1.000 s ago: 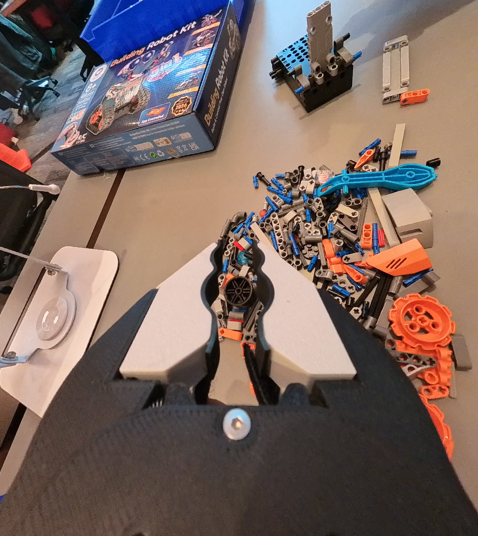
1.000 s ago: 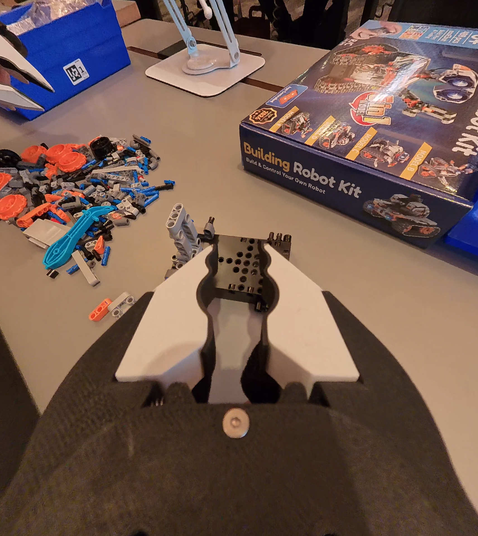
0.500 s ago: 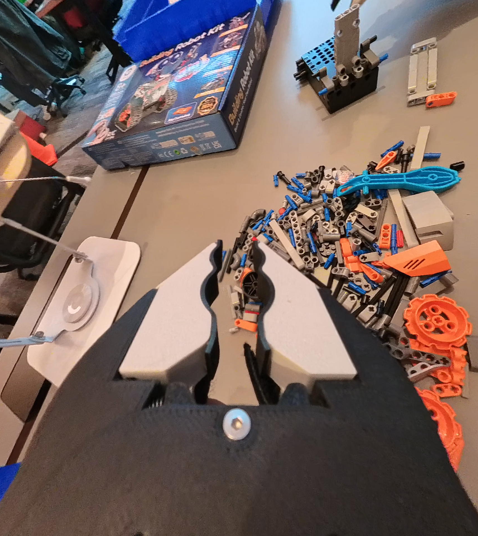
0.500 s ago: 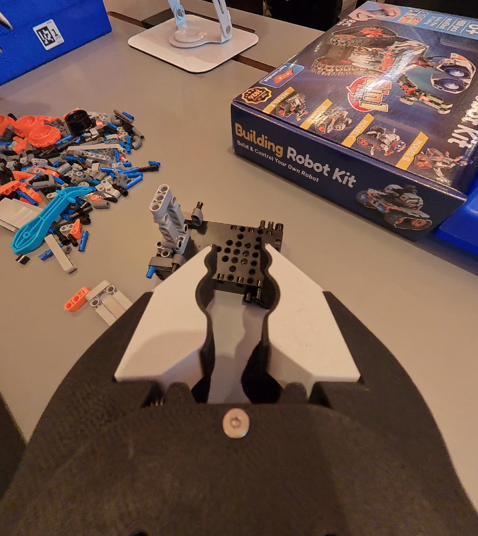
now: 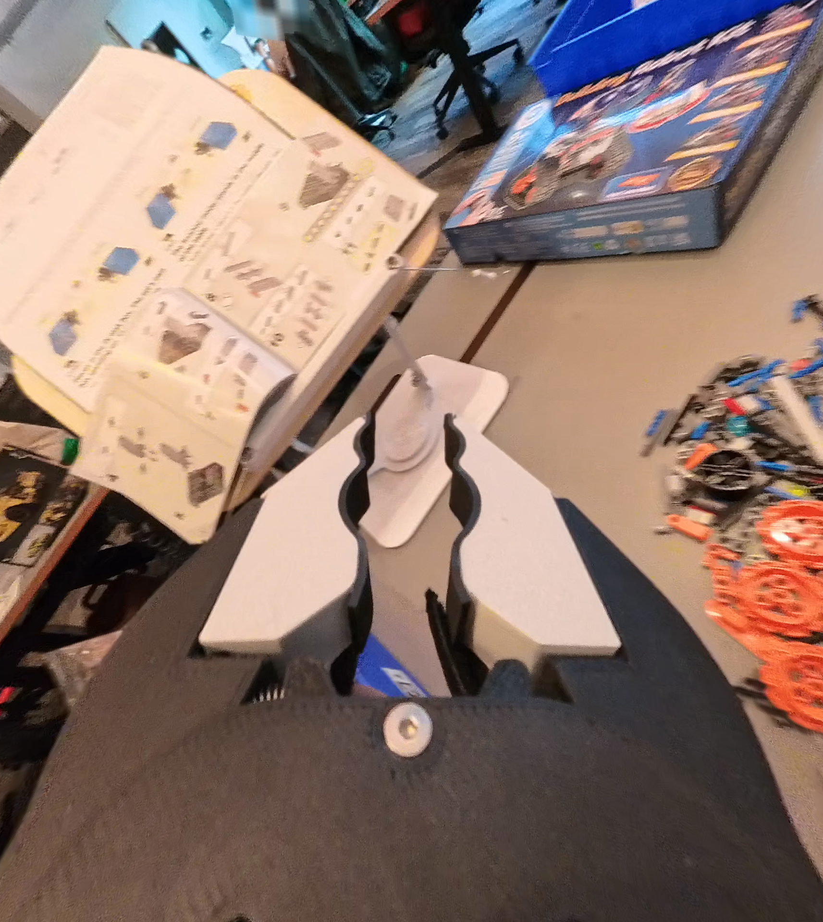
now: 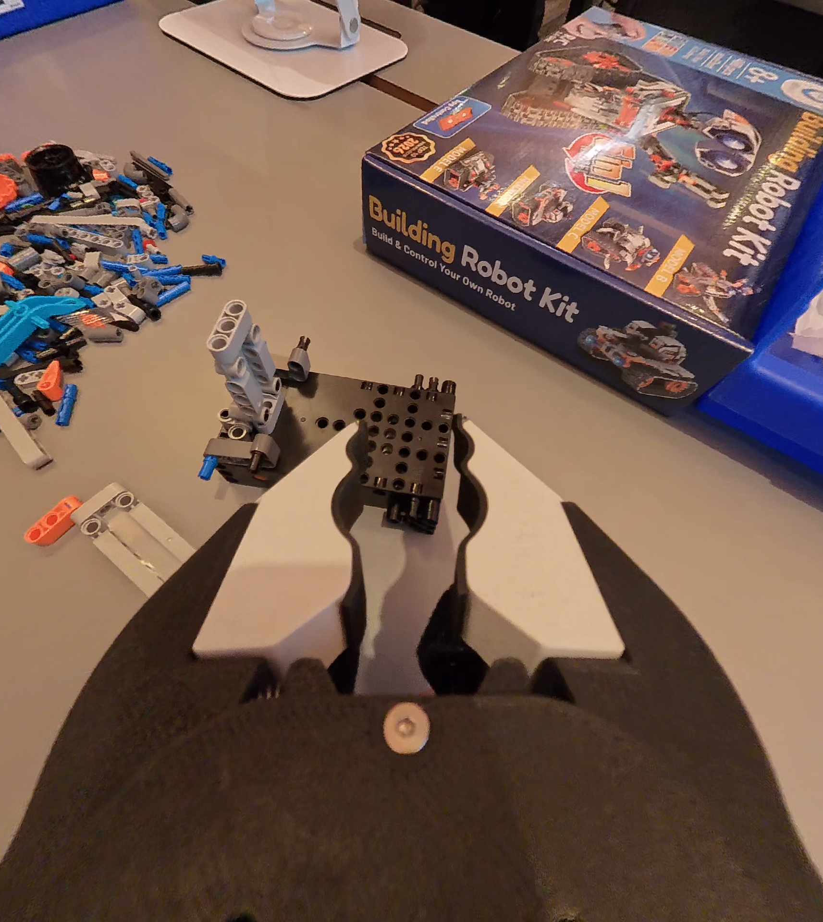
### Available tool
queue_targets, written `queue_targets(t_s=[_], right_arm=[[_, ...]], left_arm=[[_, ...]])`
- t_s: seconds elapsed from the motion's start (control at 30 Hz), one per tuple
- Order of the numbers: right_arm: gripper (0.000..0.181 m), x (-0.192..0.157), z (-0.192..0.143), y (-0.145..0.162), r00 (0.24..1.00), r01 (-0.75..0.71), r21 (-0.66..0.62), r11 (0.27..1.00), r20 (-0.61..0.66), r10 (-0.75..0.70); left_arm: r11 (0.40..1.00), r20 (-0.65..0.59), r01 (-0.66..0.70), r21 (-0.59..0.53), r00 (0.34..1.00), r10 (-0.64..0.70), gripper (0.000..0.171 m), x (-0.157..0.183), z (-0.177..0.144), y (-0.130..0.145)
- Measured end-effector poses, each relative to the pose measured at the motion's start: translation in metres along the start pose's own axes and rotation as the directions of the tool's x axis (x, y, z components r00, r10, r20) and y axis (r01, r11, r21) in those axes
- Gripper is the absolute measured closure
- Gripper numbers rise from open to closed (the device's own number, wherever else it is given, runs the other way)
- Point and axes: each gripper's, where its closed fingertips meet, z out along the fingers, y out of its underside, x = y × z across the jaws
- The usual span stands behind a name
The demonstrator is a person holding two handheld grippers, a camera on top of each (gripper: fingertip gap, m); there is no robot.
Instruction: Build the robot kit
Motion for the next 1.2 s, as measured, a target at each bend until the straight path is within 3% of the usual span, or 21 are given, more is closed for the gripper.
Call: queue_targets(t_s=[0.1, 0.2, 0.37, 0.53, 0.83, 1.2], right_arm=[[0.149, 0.004, 0.003, 0.003, 1.000, 0.009, -0.017, 1.000, -0.027, -0.010], [0.149, 0.010, 0.003, 0.006, 0.998, 0.014, -0.027, 1.000, -0.057, -0.016], [0.149, 0.017, 0.000, 0.009, 0.995, 0.016, -0.034, 0.999, -0.095, -0.019], [0.149, 0.017, 0.002, 0.010, 0.996, 0.017, -0.038, 0.999, -0.087, -0.020], [0.150, 0.011, 0.000, 0.005, 0.996, 0.046, -0.025, 0.999, -0.069, -0.048], [0.152, 0.006, -0.004, 0.000, 0.997, 0.060, 0.000, 0.998, -0.048, -0.060]], left_arm=[[0.997, 0.039, -0.073, -0.027, 0.996, 0.074, 0.139, -0.024, 0.033, 0.004], [0.967, 0.072, -0.224, -0.120, 0.970, 0.233, 0.123, -0.034, 0.086, 0.010], [0.852, 0.187, -0.466, -0.240, 0.839, 0.511, 0.104, -0.052, 0.153, 0.006], [0.794, 0.256, -0.509, -0.334, 0.761, 0.596, 0.102, -0.067, 0.190, 0.024], [0.710, 0.340, -0.575, -0.406, 0.626, 0.702, 0.119, -0.077, 0.209, 0.022], [0.693, 0.346, -0.583, -0.424, 0.602, 0.719, 0.123, -0.073, 0.208, 0.021]])
